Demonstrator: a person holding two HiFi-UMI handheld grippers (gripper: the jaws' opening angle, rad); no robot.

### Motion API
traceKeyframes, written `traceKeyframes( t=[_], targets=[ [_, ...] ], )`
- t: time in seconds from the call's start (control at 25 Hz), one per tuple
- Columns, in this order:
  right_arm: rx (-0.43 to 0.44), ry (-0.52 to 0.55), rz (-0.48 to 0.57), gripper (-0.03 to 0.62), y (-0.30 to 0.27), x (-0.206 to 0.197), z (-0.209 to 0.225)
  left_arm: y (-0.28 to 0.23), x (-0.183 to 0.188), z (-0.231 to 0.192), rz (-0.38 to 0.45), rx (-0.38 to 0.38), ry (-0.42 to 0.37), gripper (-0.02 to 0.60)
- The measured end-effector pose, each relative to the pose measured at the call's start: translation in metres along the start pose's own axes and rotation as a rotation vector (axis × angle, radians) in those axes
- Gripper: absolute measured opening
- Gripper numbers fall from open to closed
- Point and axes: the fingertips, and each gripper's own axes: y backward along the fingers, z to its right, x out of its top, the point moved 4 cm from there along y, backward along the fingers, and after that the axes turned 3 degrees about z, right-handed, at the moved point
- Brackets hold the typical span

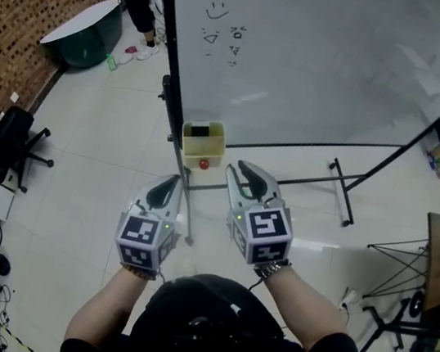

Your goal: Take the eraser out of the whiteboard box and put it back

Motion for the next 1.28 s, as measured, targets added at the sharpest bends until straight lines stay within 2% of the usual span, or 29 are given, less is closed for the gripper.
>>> traceKeyframes(
  t=[0.4,0.88,1.28],
  targets=[
    [0.038,0.011,0.025,0.031,0.065,-0.011,0.0,0.031,-0.006,0.058,0.011,0.021,-0.016,-0.002],
    [0.106,0.037,0.032,0.026,0.13,-0.017,-0.012,0.075,-0.013,0.11,0.016,0.059,-0.026,-0.002],
    [0.153,0.035,0.048,0.025,0.168,-0.019,-0.037,0.114,-0.018,0.134,0.013,0.081,-0.046,-0.002]
  ],
)
